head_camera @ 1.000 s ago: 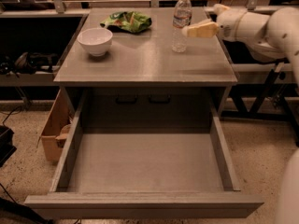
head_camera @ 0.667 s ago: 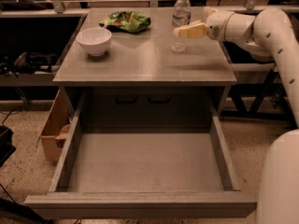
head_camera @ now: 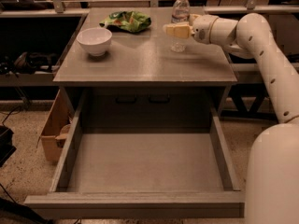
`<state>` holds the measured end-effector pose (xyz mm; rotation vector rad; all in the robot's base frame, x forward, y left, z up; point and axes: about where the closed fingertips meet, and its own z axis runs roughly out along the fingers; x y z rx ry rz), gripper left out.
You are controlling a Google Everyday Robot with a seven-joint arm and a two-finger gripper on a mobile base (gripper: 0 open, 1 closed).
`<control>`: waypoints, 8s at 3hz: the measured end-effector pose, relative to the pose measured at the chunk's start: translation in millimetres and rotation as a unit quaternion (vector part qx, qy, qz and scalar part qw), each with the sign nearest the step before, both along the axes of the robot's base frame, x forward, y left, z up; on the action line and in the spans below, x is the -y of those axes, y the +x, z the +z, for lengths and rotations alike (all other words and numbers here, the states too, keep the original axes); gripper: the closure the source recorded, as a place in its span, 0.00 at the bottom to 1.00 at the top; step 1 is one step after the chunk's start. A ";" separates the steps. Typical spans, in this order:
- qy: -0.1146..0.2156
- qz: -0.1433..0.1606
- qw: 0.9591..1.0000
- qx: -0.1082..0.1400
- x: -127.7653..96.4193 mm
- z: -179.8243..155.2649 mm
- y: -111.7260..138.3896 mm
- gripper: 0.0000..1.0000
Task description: Place water bottle into top drawer
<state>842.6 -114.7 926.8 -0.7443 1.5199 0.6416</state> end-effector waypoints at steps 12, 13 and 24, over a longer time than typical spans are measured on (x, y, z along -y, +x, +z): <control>-0.022 0.255 0.967 0.004 -30.5 17.3 -276.2 1.00; -0.015 0.254 0.967 -0.008 -39.4 0.0 -268.2 1.00; 0.027 0.277 0.960 -0.008 -239.5 -230.7 -319.4 0.59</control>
Offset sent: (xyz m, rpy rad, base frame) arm -0.0354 0.0340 0.0422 0.0116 -0.1057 0.0994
